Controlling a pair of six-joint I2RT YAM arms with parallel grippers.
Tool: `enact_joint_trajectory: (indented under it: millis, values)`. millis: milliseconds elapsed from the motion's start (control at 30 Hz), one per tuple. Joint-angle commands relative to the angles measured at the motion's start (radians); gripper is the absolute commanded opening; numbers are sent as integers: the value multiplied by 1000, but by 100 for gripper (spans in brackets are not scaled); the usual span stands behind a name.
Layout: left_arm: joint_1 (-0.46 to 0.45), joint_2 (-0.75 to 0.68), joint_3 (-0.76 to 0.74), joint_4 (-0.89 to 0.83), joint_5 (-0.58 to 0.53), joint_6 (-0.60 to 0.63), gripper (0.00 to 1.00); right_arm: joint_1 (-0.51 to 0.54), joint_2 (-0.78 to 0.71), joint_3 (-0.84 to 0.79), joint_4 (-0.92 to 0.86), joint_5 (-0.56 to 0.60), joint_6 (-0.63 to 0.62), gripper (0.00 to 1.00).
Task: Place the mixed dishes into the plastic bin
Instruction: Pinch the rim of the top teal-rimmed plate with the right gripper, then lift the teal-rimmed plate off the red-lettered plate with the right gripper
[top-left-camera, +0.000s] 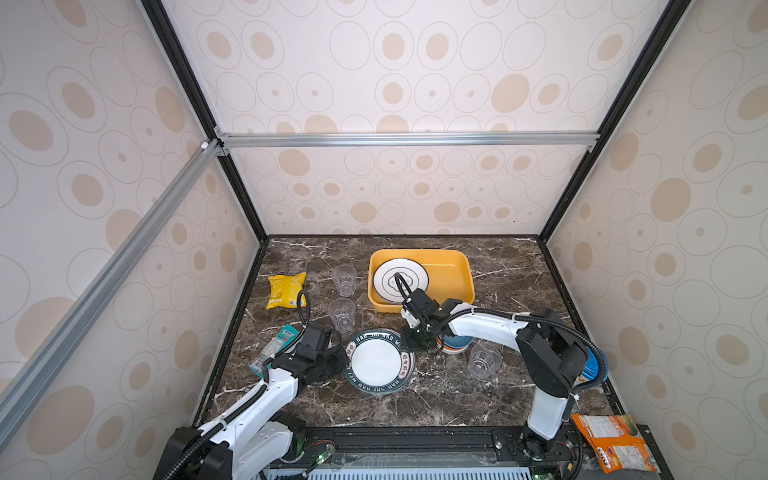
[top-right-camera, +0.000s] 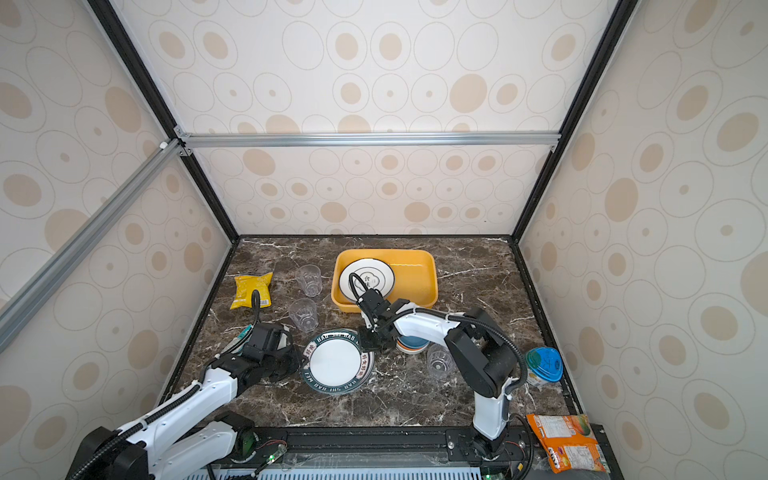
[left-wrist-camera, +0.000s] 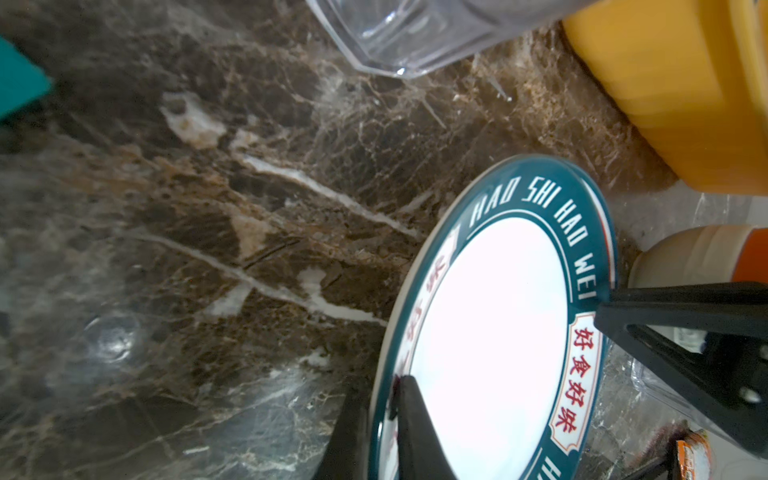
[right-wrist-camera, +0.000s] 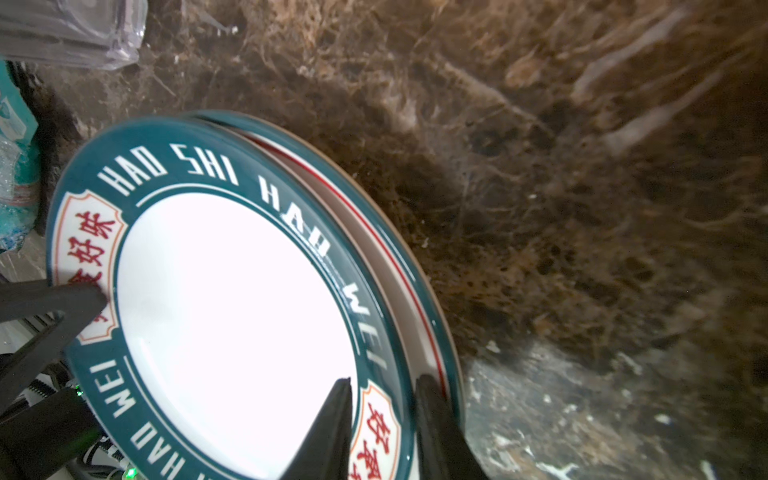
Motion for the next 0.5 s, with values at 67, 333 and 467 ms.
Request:
enact_joint_trajectory:
  millis: [67,333,467]
  values:
    - [-1,-8,29,-24,-6,2,9,18,13,26,-10,-29,-1,29]
    - [1,-57,40,-17,-1,3,0,17,-24,34,-26,-7,-6,36]
    - [4,-92,36,16,23,-2,0,14,-49,41,-39,10,-10,37]
